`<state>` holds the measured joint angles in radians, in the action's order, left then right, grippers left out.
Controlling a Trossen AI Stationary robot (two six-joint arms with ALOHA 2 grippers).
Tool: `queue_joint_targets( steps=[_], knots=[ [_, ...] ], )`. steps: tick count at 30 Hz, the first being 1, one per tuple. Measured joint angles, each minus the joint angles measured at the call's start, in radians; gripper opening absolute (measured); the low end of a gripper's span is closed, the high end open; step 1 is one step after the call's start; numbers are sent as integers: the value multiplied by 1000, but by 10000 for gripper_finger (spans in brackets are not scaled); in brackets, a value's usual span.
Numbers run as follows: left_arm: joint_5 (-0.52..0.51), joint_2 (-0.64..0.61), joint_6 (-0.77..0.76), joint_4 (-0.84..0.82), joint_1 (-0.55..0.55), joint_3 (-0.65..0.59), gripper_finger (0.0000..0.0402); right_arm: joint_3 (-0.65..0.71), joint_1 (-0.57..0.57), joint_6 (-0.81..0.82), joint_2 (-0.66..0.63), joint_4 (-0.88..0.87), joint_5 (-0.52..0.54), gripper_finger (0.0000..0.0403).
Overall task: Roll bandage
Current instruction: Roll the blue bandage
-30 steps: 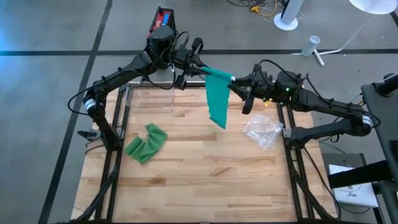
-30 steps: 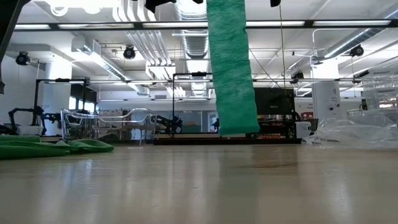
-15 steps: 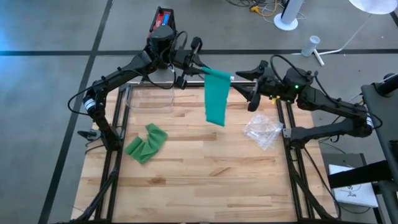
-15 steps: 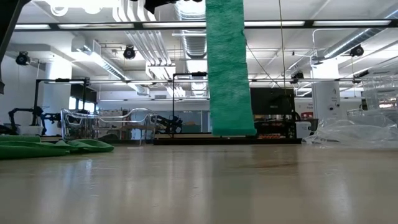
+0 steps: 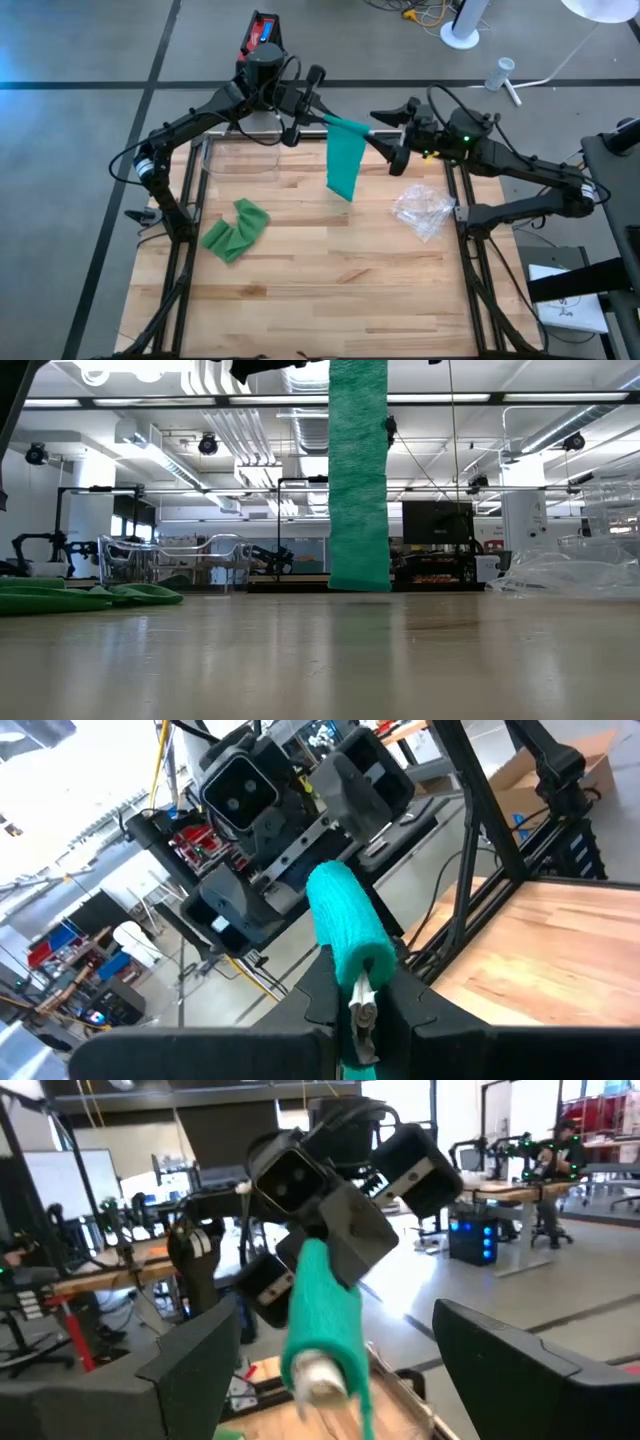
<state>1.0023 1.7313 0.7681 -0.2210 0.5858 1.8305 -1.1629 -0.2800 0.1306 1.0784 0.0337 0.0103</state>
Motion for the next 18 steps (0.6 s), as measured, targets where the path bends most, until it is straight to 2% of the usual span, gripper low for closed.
queue_joint_targets(
  steps=[9,18],
  knots=[
    [-1,0,63,-22,0,0,17,3,0,56,46,78,-11,308],
    [-1,1,115,-27,0,0,24,15,-9,151,82,80,-8,299]
  ],
)
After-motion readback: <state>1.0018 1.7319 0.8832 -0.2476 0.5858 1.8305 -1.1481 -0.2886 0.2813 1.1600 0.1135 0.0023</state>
